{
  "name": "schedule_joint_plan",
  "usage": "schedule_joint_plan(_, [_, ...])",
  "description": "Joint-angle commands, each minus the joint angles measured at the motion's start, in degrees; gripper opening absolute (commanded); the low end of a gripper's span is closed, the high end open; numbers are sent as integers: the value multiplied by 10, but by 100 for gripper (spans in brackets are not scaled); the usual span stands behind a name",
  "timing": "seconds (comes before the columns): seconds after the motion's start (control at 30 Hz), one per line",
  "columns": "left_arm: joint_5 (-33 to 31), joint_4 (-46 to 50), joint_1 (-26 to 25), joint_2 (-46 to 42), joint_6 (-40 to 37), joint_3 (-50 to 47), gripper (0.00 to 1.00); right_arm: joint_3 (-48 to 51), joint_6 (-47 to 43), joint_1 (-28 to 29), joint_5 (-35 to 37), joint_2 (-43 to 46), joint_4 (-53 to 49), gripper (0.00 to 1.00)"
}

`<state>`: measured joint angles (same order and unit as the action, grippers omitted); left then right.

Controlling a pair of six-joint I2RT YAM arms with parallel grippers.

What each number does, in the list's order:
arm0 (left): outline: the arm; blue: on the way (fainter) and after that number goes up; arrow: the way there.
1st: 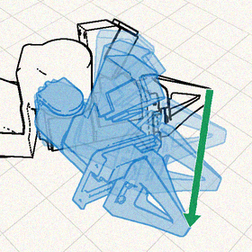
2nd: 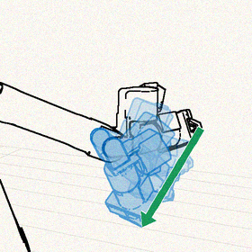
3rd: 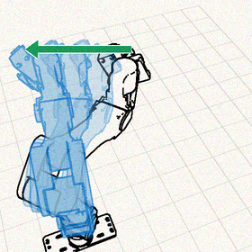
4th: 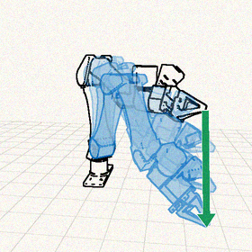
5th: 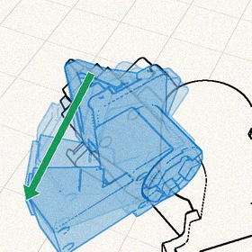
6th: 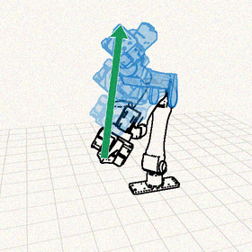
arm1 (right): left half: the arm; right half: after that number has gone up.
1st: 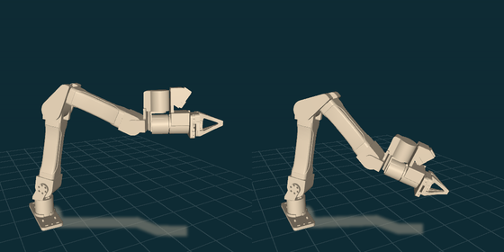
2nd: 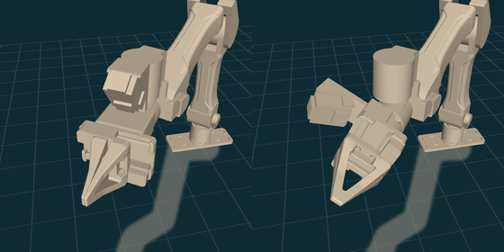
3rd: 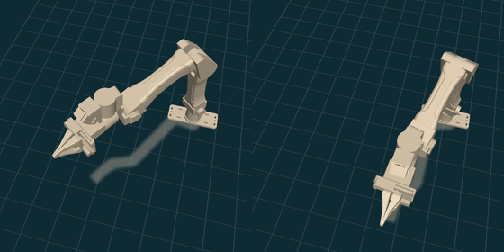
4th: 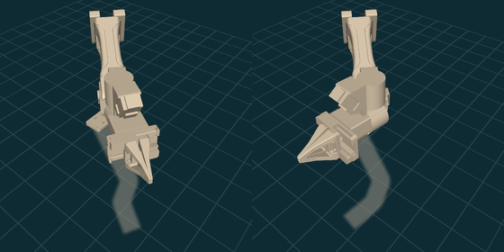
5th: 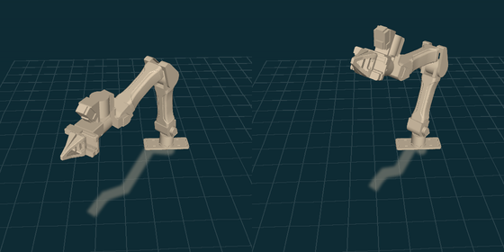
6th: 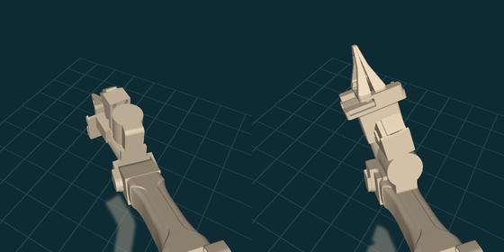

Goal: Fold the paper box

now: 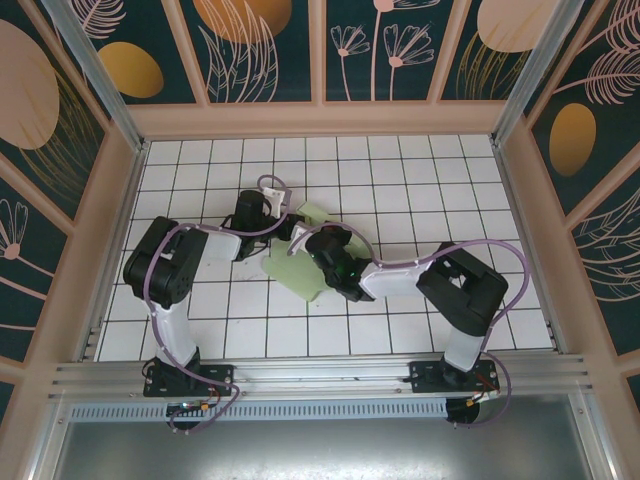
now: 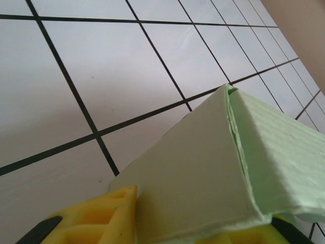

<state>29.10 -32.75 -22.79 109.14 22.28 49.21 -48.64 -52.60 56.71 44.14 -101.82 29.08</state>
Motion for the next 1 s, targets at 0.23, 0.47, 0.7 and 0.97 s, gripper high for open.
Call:
schedule_joint_plan(0.23, [-16, 5, -5, -45, -34, -26, 32, -13, -19, 20, -10, -47, 7, 0])
schedule_joint_plan(0.47, [-15, -3, -5, -42, -34, -32, 32, -9, -42, 23, 5, -58, 31, 0])
schedule_joint_plan(0.7, [-11, -9, -5, -32, -27, -30, 26, -10, -73, 23, 3, -58, 42, 0])
schedule_joint_plan(0.97, [-13, -6, -5, -32, -33, -31, 14, -16, -80, 23, 14, -62, 40, 0])
